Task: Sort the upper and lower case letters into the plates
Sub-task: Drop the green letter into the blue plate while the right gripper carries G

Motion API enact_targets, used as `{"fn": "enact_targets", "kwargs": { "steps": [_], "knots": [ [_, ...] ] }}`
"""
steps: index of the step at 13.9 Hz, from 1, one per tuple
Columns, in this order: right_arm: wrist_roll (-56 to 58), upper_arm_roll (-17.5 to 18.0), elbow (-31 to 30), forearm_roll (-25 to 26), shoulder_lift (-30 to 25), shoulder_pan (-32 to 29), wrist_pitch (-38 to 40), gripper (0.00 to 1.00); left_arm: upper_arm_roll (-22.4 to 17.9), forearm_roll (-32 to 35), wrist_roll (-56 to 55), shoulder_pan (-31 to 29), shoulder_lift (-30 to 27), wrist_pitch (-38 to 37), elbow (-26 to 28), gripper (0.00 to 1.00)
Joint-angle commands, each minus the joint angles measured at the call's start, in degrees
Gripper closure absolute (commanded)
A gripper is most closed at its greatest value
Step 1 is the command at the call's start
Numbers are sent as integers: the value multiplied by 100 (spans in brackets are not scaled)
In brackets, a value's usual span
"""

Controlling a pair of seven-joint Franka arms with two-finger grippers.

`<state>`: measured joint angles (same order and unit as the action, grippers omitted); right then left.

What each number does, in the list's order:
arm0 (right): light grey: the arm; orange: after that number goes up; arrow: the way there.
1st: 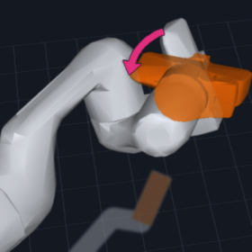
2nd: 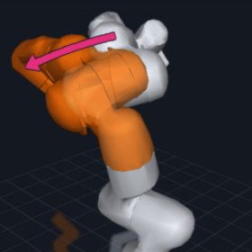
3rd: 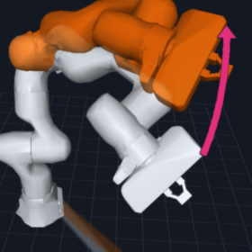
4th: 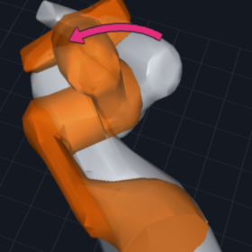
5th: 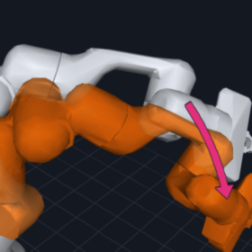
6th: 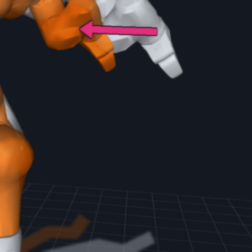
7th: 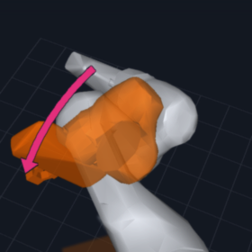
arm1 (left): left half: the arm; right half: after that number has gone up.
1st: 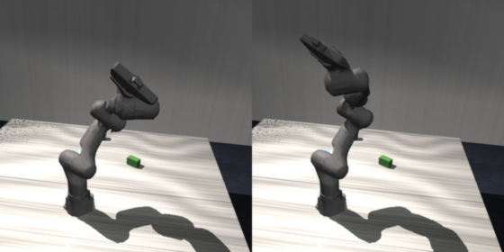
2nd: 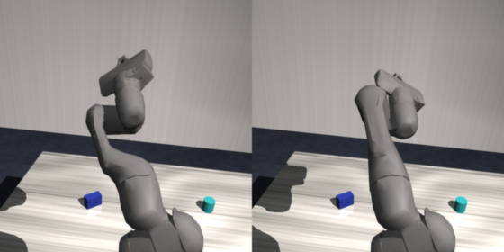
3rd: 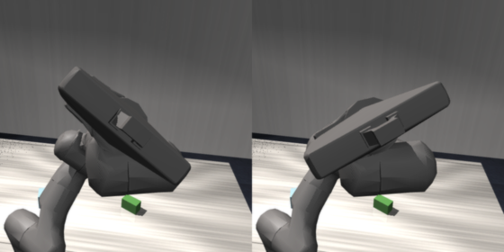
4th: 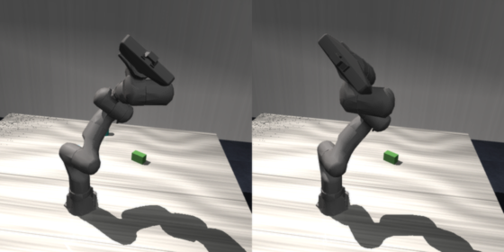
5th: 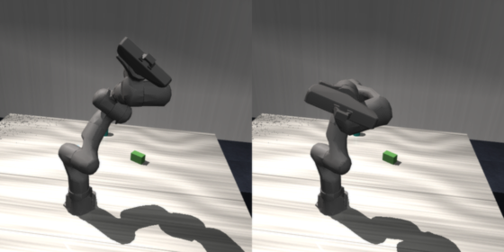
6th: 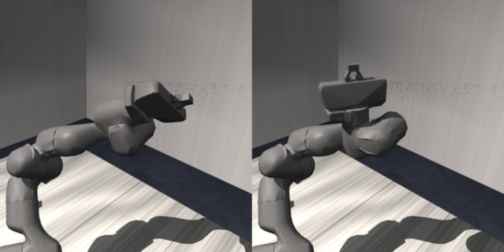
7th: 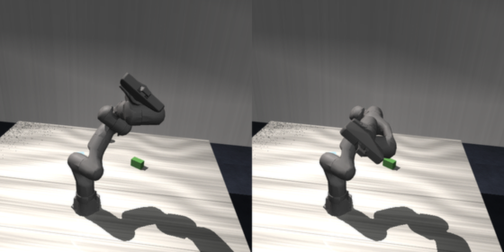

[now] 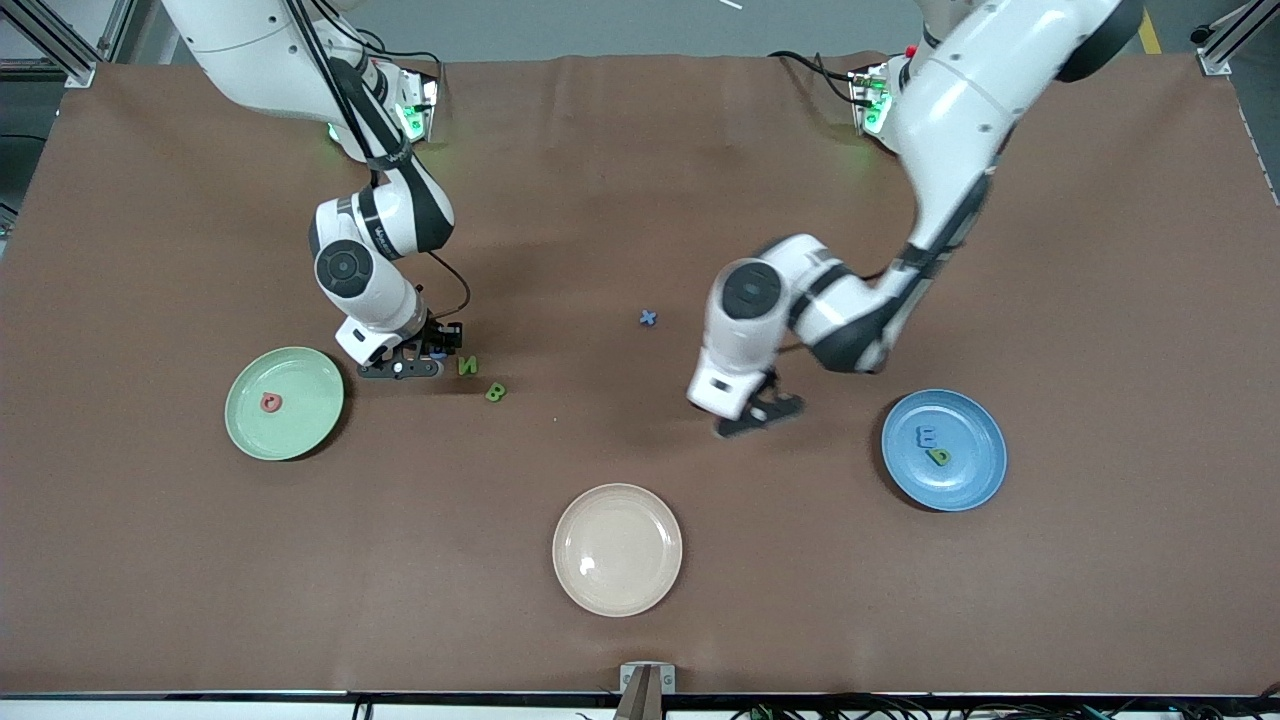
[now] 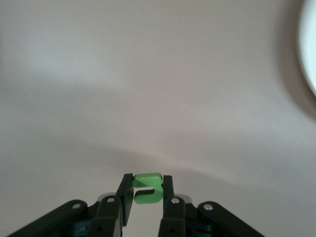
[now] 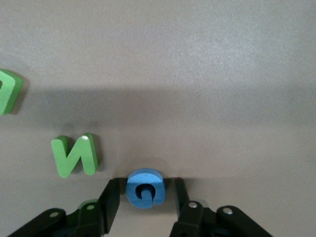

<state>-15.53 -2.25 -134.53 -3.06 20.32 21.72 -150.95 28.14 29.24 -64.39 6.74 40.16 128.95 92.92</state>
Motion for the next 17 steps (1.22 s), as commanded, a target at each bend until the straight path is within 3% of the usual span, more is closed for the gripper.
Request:
{"fn": "enact_targets", "kwargs": {
  "steps": [1,4,7,9,10,11,12,14,17],
  "knots": [
    [41,23,-3,-19,103,-36,-163,67,69,91,828,-838,-157,-98,218,98],
    [41,23,-3,-19,77,-54,-137,79,69,91,1365,-1508,-149,-90,367,97],
    [59,-3,15,-19,-80,-80,126,82,60,91,2243,-2114,-175,-98,516,93],
    [198,-12,137,25,-413,-272,739,82,60,99,2466,-2282,-131,-90,552,77],
    [425,-12,190,34,-572,-456,1012,82,60,99,2484,-2326,-122,-90,552,51],
    [750,-12,234,34,-713,-658,1241,82,69,91,2466,-2326,-131,-90,561,14],
    [1171,-12,278,34,-818,-921,1452,82,78,91,2405,-2309,-166,-116,578,0],
    [1892,-12,340,43,-872,-1431,1621,82,304,65,2291,-2230,-271,-561,552,0],
    [3052,-3,375,52,-793,-2205,1446,82,1208,3,1214,-2221,-280,-1003,578,0]
  ]
}}
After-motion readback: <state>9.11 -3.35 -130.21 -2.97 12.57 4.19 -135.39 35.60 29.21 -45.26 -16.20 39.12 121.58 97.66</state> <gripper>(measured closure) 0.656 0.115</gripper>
